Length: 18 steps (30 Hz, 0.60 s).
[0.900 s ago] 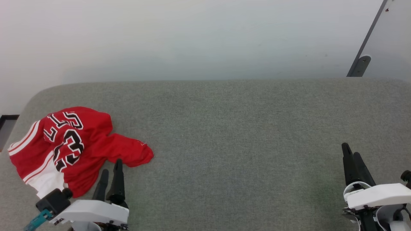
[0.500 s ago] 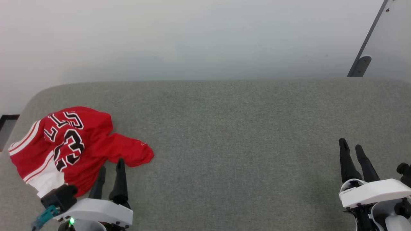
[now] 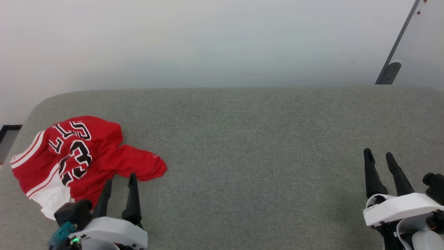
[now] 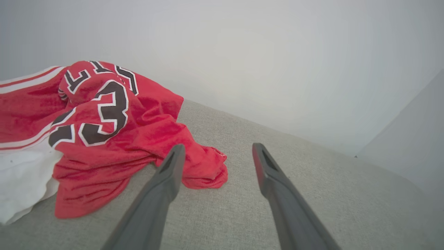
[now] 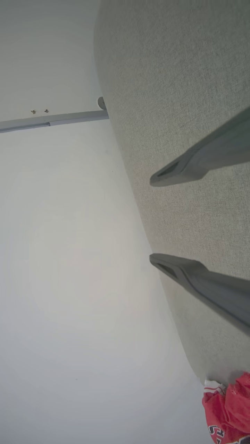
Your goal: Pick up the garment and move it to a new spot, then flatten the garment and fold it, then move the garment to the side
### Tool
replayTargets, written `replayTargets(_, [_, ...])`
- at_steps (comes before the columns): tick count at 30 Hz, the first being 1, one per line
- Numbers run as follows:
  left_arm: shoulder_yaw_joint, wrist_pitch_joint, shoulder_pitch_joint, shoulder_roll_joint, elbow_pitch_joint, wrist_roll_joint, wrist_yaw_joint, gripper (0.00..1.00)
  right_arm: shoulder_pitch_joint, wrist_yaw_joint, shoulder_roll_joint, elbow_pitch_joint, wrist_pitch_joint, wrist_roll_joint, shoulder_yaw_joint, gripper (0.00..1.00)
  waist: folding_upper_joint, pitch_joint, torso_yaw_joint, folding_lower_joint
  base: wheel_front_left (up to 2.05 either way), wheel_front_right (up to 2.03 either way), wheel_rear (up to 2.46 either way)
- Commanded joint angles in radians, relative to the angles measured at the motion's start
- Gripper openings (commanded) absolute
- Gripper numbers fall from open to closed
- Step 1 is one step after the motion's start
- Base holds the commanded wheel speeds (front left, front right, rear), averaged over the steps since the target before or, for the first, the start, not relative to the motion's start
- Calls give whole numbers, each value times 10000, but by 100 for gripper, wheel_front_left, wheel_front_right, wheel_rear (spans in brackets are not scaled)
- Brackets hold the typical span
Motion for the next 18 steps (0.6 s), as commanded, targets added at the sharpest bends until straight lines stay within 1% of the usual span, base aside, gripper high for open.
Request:
replayTargets(1, [-94, -118, -8, 127, -140, 407, 97, 100, -274, -5, -84, -50, -114, -411, 16, 100, 0, 4, -4, 0, 0, 0, 0])
replayTargets(11, [-334, -369, 90, 238, -190, 1254, 268, 100, -281, -7, -90, 24, -365, -1496, -46, 100, 0, 26, -25, 0, 0, 0, 0])
replayTargets(18, [-207, -532, 141, 172, -106, 1592, 274, 100, -184, -7, -78, 33, -526, -2137, -238, 100, 0, 33, -8, 0, 0, 0, 0])
